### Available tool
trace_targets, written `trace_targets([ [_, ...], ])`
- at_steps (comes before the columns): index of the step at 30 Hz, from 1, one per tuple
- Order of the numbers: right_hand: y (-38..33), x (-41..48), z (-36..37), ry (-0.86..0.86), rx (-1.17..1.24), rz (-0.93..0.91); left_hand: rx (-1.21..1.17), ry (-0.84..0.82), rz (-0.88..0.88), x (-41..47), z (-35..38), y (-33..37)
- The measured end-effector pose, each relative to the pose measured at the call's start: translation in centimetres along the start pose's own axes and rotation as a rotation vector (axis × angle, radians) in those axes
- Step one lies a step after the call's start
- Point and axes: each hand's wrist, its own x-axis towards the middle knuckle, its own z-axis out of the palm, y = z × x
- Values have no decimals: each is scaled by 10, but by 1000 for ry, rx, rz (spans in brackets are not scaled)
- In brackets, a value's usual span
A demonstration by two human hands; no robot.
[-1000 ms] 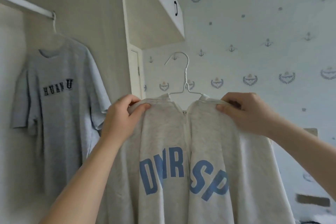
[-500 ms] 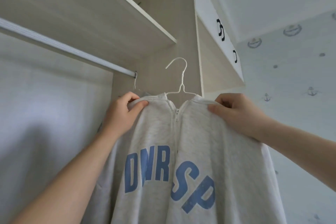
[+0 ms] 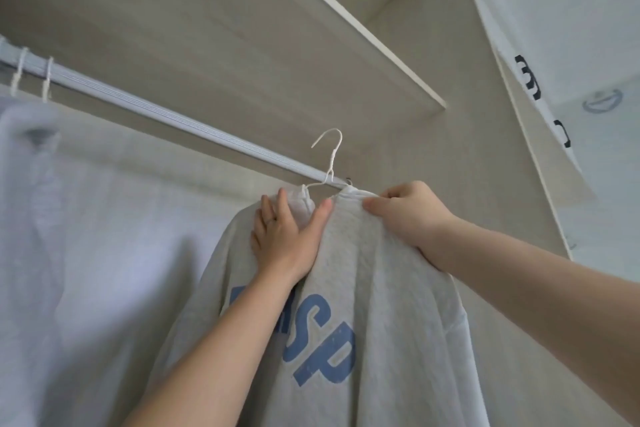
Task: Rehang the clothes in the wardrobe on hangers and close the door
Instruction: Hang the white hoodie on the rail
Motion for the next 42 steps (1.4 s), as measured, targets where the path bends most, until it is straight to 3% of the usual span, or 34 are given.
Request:
trace_targets([
  [11,-11,71,101,-15,65,16,49,3,-12,87,-21,-79],
  [23,22,83,115,-152,-30,5,148,-58,27,92,5,-122],
  [33,70,82,92,-55,-1066,-708,145,-45,116,98,40,-130],
  [42,120,104,65,-184,-1391,-557,97,-130,157,106,107,-126],
])
